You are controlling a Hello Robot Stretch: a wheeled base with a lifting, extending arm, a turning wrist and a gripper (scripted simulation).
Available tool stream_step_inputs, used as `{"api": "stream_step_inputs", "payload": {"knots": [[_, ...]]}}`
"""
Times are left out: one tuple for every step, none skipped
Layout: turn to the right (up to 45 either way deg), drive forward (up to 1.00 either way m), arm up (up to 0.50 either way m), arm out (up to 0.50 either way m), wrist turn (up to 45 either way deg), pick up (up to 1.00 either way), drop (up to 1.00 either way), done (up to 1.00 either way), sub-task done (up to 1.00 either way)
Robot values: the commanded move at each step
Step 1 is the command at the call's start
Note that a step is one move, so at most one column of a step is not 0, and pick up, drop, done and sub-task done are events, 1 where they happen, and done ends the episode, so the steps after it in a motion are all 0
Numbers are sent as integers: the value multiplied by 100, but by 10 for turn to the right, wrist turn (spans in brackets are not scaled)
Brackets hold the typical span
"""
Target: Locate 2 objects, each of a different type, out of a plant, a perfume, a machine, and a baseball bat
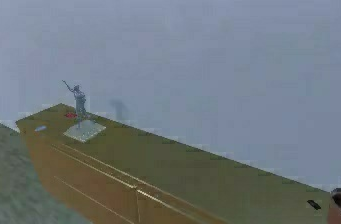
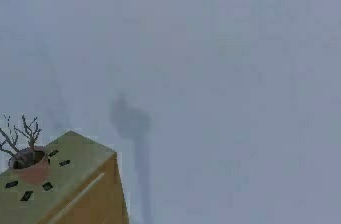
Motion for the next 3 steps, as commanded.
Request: {"api": "stream_step_inputs", "payload": {"knots": [[-450, 0, 0, 0, 0, 0, 0, 0, 0], [-420, 0, 0, 0, 0, 0, 0, 0, 0], [0, 100, 0, 0, 0, 0, 0, 0, 0]]}}
